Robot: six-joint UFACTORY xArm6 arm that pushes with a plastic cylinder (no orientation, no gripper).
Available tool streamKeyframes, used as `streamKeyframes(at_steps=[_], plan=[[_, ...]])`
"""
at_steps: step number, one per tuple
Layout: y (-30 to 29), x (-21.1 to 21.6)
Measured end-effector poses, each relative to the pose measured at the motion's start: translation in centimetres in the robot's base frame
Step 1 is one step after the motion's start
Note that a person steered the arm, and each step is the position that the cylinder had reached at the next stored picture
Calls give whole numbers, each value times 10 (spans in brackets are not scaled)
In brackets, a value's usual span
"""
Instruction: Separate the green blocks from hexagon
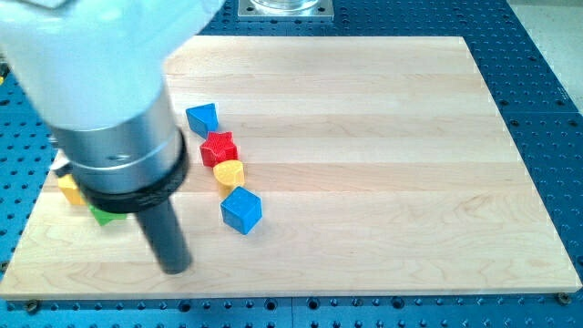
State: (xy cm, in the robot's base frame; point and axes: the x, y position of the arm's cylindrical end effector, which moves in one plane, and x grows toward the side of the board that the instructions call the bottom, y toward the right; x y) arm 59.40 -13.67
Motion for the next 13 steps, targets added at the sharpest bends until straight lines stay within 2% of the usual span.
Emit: streamKeyframes(at_steps=[1, 4, 5, 6, 7, 9, 10, 13], plan=[[-45, 0], [-109, -1], [-108, -32], [-75, -101], [-69, -123], [-68, -112], [-47, -112], [-46, -145]])
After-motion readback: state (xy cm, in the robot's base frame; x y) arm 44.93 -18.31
